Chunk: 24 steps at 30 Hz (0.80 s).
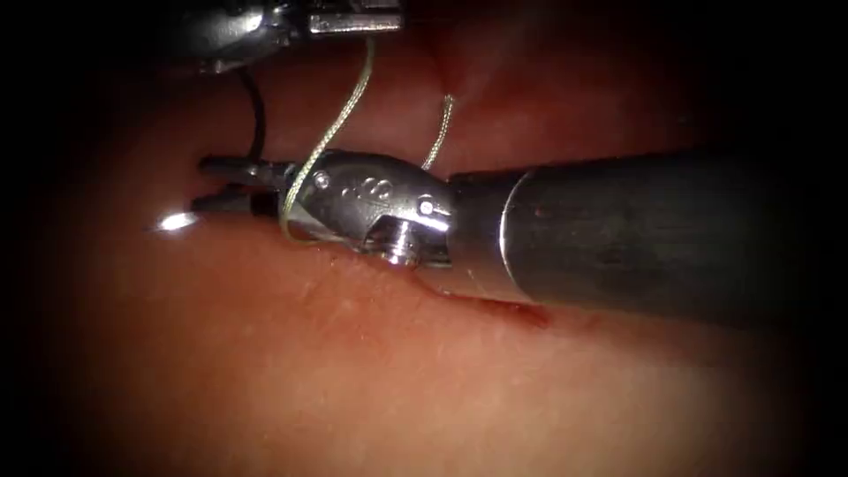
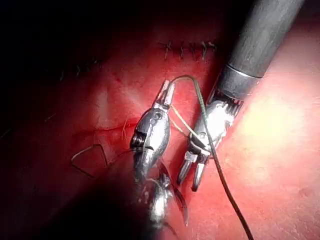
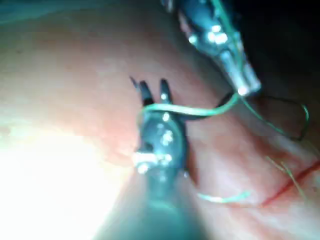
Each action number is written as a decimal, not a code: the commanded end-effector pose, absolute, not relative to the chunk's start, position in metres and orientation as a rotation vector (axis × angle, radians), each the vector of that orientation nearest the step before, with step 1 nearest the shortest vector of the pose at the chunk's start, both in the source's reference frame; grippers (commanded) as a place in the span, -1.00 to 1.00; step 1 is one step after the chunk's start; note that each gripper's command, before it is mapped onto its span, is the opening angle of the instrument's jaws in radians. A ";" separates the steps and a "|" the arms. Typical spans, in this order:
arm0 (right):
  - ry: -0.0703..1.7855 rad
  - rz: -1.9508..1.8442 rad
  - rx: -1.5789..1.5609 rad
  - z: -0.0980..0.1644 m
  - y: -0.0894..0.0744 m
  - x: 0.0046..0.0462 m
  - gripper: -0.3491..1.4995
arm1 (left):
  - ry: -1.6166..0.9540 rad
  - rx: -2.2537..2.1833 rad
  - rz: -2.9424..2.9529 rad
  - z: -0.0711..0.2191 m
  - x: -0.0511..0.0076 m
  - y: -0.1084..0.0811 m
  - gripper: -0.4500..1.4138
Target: Wound Closure
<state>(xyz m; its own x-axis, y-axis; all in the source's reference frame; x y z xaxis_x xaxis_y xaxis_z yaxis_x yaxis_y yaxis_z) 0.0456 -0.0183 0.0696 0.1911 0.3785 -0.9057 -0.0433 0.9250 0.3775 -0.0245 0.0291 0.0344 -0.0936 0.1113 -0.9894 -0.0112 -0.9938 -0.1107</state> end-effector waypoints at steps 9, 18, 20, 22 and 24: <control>1.435 0.321 0.266 0.069 -0.019 0.0429 -0.69 | -0.175 -2.010 2.269 0.045 -0.0249 0.027 -1.00; 1.520 0.396 0.230 0.068 -0.019 0.0408 -0.65 | -0.214 -1.983 2.270 0.048 -0.0243 0.025 -1.00; 1.533 0.431 0.224 0.068 -0.019 0.0401 -0.49 | -0.221 -1.982 2.269 0.048 -0.0240 0.025 -1.00; 1.554 0.501 0.220 0.068 -0.019 0.0391 -0.31 | -0.223 -1.979 2.270 0.048 -0.0234 0.024 -1.00; 1.536 0.538 0.201 0.068 -0.019 0.0385 -0.24 | -0.218 -1.975 2.277 0.049 -0.0228 0.023 -1.00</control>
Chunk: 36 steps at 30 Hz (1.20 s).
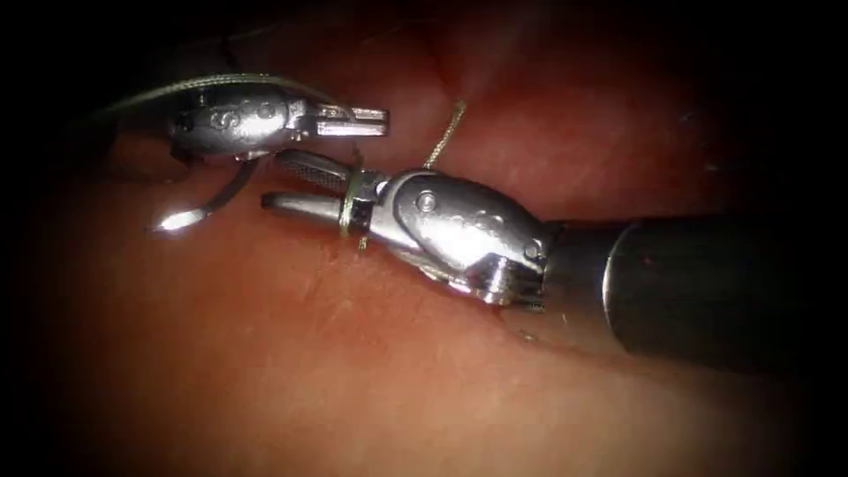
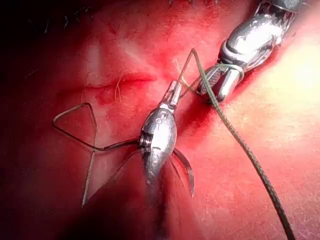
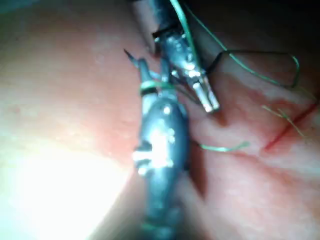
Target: Wound Closure
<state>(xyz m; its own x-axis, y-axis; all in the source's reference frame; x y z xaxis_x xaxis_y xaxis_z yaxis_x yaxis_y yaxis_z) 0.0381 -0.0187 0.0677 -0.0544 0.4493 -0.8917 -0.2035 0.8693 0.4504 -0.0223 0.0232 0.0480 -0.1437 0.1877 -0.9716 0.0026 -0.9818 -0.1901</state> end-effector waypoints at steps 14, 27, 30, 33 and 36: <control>1.436 0.961 0.194 0.072 -0.020 0.0342 -0.09 | -0.210 -1.952 2.280 0.046 -0.0204 0.017 -1.00; 1.279 1.414 0.285 0.075 -0.023 0.0316 -0.02 | -0.250 -1.970 2.258 0.042 -0.0226 0.018 -1.00; 1.274 1.494 0.295 0.075 -0.023 0.0308 0.05 | -0.256 -1.979 2.255 0.043 -0.0244 0.018 -1.00; 1.264 1.575 0.303 0.075 -0.023 0.0307 0.09 | -0.264 -1.989 2.253 0.043 -0.0256 0.018 -1.00; 1.255 1.625 0.336 0.076 -0.023 0.0307 0.14 | -0.268 -1.993 2.252 0.043 -0.0260 0.018 -1.00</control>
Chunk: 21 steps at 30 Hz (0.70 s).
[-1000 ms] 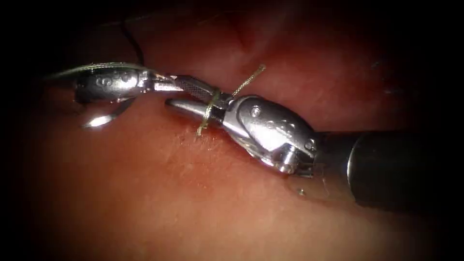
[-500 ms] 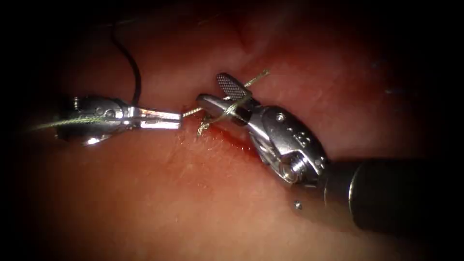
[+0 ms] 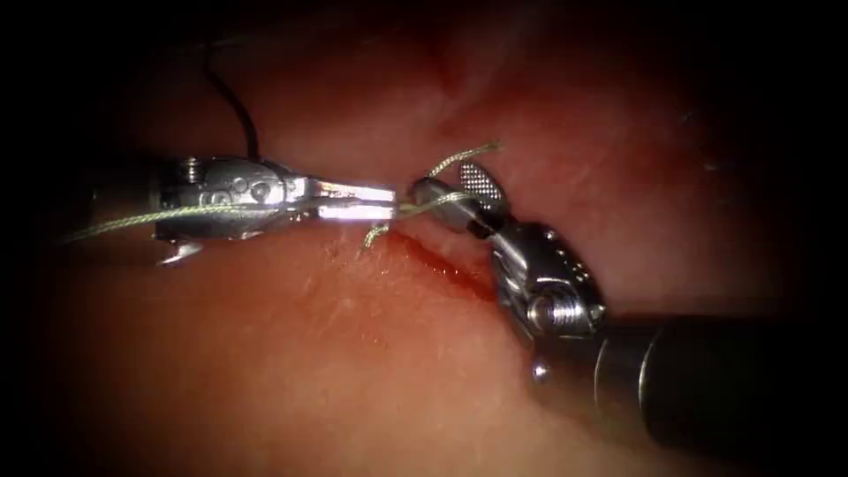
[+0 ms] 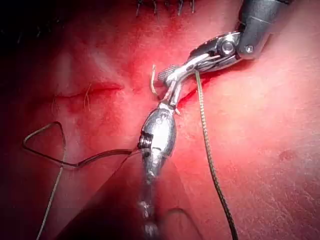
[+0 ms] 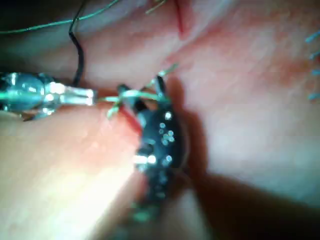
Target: Wound Closure
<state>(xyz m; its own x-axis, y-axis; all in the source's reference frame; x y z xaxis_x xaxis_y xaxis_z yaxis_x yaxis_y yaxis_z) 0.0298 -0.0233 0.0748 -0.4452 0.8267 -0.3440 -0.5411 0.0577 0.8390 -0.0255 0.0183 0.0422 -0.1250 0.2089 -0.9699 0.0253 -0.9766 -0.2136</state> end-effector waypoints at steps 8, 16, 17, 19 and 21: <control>1.241 1.736 0.425 0.078 -0.023 0.0311 0.24 | -0.275 -2.000 2.252 0.043 -0.0255 0.019 -1.00; 1.223 1.756 0.404 0.080 -0.021 0.0309 0.33 | -0.277 -2.001 2.250 0.043 -0.0256 0.018 -1.00; 1.224 1.757 0.402 0.080 -0.021 0.0308 0.33 | -0.277 -2.001 2.250 0.043 -0.0256 0.018 -1.00; 1.223 1.766 0.402 0.081 -0.021 0.0307 0.31 | -0.278 -2.001 2.250 0.043 -0.0256 0.018 -1.00; 1.221 1.765 0.397 0.080 -0.020 0.0308 0.31 | -0.278 -2.002 2.250 0.043 -0.0255 0.018 -1.00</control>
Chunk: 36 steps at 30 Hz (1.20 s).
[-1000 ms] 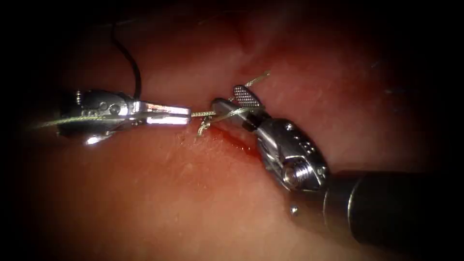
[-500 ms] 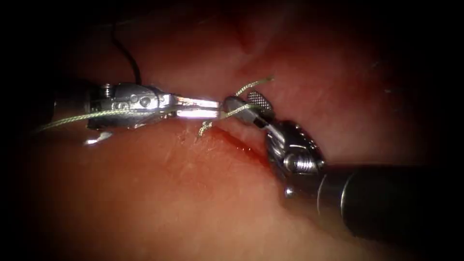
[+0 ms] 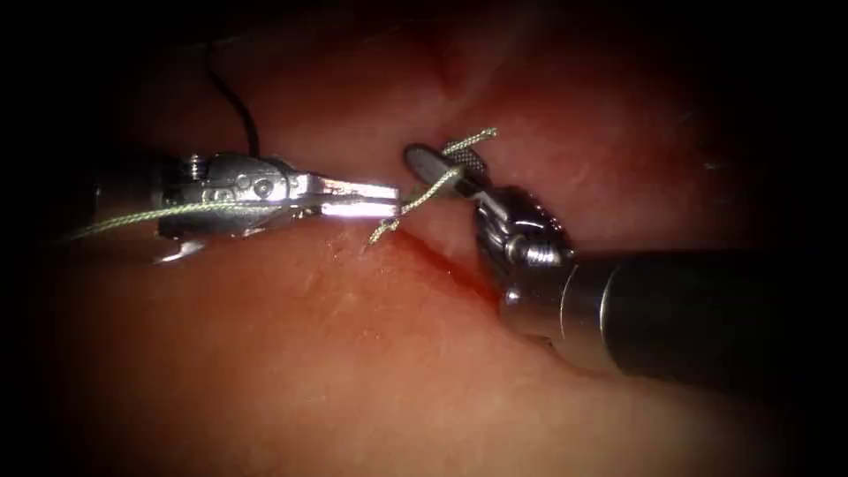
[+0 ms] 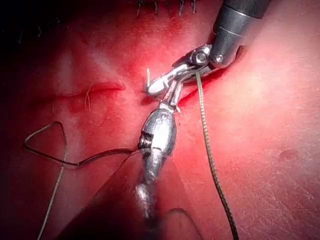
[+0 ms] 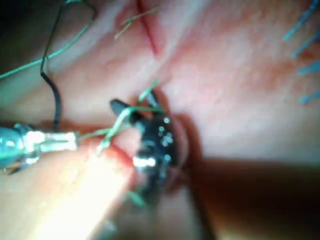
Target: Wound Closure
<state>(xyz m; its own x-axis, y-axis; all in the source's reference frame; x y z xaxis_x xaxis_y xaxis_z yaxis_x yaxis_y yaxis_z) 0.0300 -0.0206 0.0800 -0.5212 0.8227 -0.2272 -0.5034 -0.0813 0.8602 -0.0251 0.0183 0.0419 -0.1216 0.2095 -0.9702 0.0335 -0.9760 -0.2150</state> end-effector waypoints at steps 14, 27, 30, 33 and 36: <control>1.193 1.692 0.327 0.078 -0.019 0.0308 -1.00 | -0.286 -2.008 2.250 0.042 -0.0250 0.018 -1.00; 1.184 1.332 0.114 0.070 -0.020 0.0339 -1.00 | -0.235 -1.943 2.263 0.044 -0.0207 0.023 -1.00; 1.159 1.283 0.091 0.070 -0.021 0.0343 -1.00 | -0.225 -1.918 2.269 0.046 -0.0204 0.025 -1.00; 1.132 1.263 0.083 0.070 -0.022 0.0346 -1.00 | -0.215 -1.904 2.270 0.047 -0.0210 0.028 -1.00; 1.109 1.225 0.095 0.069 -0.023 0.0352 -1.00 | -0.202 -1.876 2.278 0.048 -0.0228 0.031 -1.00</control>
